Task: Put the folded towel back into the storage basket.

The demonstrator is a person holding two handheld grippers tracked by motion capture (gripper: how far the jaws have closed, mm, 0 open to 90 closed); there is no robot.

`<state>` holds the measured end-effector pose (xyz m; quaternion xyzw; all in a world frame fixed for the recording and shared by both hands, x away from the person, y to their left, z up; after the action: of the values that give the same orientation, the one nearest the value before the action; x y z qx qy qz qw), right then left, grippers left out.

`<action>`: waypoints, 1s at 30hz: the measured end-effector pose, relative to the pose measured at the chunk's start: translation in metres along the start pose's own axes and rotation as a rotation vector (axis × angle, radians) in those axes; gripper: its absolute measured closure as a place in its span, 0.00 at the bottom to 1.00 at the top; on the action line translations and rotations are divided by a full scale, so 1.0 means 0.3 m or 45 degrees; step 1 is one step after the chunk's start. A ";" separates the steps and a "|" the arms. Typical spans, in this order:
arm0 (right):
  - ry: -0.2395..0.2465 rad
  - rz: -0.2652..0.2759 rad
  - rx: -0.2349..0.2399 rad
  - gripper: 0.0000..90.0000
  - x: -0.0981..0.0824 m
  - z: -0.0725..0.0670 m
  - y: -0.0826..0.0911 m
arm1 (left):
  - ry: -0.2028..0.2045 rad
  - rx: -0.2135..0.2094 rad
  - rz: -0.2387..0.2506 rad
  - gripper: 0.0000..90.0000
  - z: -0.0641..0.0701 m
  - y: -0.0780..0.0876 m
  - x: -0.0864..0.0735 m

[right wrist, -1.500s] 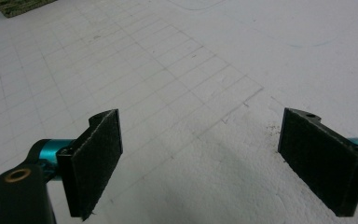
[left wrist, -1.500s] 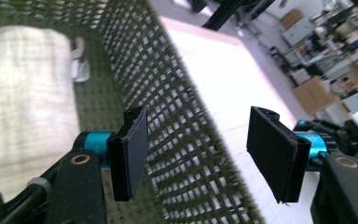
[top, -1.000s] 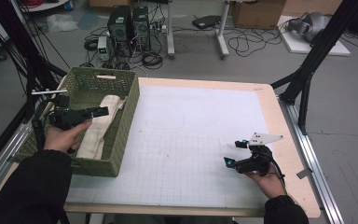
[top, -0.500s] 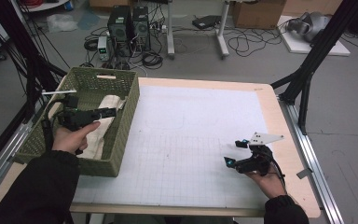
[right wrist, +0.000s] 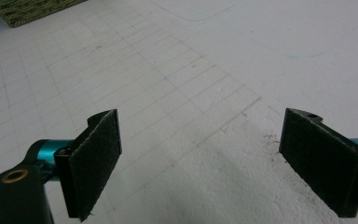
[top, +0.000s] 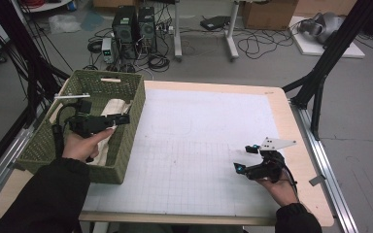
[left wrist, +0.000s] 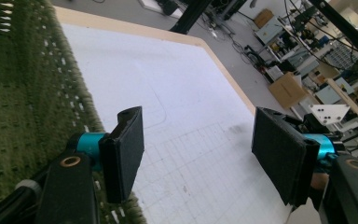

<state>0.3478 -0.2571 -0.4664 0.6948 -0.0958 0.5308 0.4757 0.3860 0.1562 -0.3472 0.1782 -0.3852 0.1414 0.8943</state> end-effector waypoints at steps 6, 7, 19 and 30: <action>0.002 0.006 0.001 0.13 0.003 0.000 0.000 | -0.018 -0.007 -0.021 0.38 0.025 -0.041 -0.012; 0.003 0.006 0.002 0.13 0.003 -0.001 0.001 | -0.023 -0.012 -0.029 0.38 0.030 -0.047 -0.015; 0.002 0.008 0.002 0.13 0.005 0.000 0.005 | -0.035 -0.023 -0.063 0.38 0.068 -0.106 -0.032; 0.003 0.011 0.003 0.13 0.007 -0.001 0.007 | -0.081 0.033 -0.097 0.37 0.076 -0.146 -0.054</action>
<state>0.3472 -0.2573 -0.4636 0.6942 -0.0977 0.5338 0.4728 0.3778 0.1053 -0.3537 0.2088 -0.4044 0.1066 0.8840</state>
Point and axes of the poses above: each handheld gripper's, and its own axes: y roughly backward along the jaws, x roughly out of its top, z roughly to its right, the point moved 8 cm from there along -y, roughly forward along the jaws, and after that the axes turned 13 degrees about -x, right-handed, at the moved point
